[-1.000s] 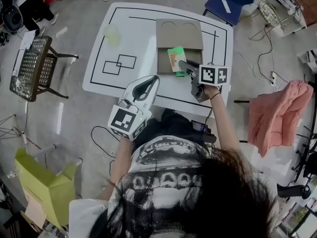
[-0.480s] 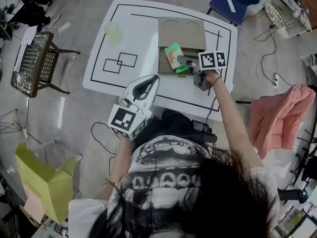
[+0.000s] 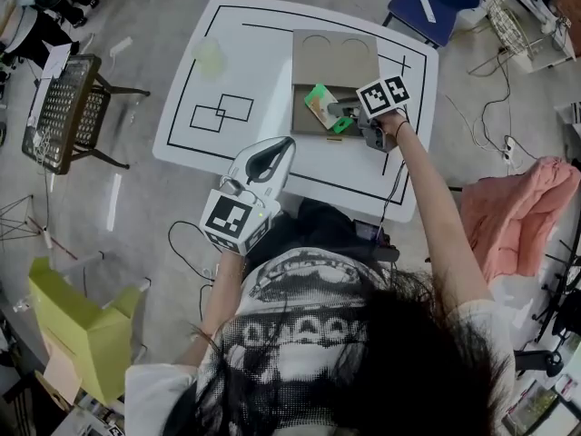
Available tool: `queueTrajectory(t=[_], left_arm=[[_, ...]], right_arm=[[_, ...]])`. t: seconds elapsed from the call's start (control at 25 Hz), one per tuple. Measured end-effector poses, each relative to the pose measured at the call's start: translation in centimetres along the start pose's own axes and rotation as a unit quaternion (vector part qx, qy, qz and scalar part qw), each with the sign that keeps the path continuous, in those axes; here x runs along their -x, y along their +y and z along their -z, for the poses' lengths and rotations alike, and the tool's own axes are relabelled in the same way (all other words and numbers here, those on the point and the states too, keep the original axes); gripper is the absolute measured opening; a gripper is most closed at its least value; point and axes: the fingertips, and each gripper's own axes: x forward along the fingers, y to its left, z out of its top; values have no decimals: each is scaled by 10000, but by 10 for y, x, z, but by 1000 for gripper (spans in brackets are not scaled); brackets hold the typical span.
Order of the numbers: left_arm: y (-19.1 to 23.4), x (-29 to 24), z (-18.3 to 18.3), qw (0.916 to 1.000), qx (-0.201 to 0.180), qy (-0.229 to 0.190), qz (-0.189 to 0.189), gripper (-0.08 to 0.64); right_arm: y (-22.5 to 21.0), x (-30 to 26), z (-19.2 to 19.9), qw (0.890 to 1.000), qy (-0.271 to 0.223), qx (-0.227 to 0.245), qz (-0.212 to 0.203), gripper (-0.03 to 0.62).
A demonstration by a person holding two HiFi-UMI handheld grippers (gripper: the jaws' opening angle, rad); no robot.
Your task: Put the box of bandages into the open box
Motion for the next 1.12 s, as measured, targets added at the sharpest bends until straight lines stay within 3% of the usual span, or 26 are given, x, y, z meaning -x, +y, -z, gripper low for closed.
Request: queueTrajectory(t=[0.12,0.4,0.56,0.72,0.92,1.12], left_arm=[[1,0,0,10000,10,11,-25,0],[7,0,1,9999,12,22,-121,0],[8,1,3,9999,34,42,-147,0],[9,2,4,9999,39,53,-132,0],[8,5,4,9999,15,36,-121,0],[6,8,1,9999,-1,7,-109,0]], right_arm=[[-2,-6,5,9992,188,303,192,101],[-12,-7,0,9971,94,455,595,111],[-19,-3,2,9926,93,771,937,170],[-23,3,0,9911,-66,724,1115,192],[-13,15,-6,9912,-368,715,1052,183],[16,34,-19,9889,-982,735,835,165]])
